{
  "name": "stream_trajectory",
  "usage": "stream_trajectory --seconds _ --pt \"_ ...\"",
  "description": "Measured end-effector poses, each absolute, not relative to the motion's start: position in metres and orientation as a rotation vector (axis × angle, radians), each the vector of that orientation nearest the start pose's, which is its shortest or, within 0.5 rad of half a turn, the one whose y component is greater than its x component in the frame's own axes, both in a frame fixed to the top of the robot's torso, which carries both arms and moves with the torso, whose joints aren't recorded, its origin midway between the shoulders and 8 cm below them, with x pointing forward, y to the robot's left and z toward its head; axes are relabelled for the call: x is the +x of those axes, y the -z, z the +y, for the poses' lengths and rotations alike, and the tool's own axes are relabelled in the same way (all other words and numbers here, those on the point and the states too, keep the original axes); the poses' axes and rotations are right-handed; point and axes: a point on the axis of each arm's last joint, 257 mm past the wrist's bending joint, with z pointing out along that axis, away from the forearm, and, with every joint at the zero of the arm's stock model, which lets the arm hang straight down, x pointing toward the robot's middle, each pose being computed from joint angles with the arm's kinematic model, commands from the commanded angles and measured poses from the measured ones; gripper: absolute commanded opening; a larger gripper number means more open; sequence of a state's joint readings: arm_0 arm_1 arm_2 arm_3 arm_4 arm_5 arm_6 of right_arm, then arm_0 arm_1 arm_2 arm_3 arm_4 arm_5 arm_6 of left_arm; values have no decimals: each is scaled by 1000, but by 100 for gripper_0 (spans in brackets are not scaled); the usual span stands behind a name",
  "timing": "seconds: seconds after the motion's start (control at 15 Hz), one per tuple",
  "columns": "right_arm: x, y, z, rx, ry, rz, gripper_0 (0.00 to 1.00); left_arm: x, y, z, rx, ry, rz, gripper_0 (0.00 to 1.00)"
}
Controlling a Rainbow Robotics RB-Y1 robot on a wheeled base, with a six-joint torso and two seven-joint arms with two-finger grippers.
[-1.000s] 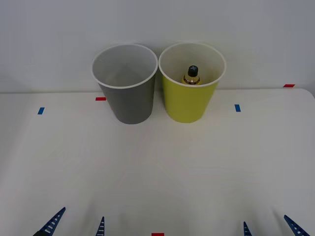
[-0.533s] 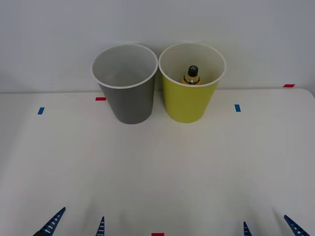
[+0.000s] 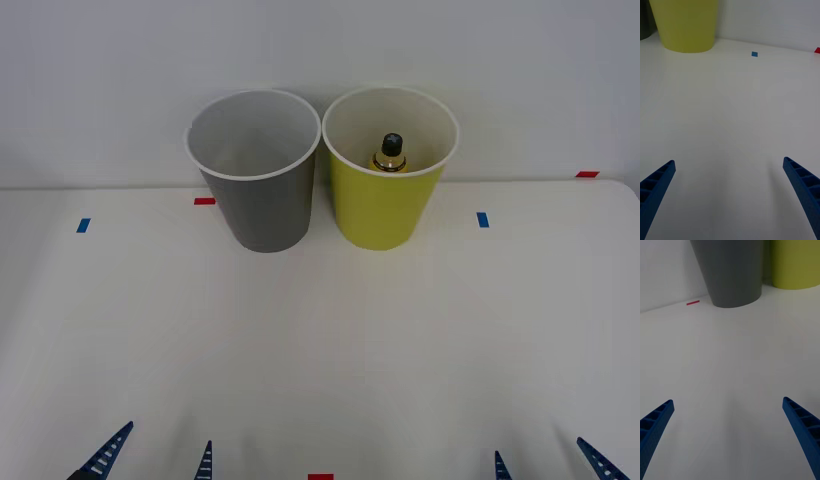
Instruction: Put cans in the gray bin and PET bottles in the light green bin.
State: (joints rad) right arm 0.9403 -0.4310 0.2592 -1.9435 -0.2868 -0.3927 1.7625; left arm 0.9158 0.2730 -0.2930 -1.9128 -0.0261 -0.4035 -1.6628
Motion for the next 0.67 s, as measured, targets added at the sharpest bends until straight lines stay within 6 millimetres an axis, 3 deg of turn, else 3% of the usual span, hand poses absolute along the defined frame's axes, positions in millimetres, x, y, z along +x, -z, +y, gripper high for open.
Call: stream_trajectory --seconds 0.67 --pt "235 324 -272 -181 53 1794 100 247 324 216 263 -50 1736 100"
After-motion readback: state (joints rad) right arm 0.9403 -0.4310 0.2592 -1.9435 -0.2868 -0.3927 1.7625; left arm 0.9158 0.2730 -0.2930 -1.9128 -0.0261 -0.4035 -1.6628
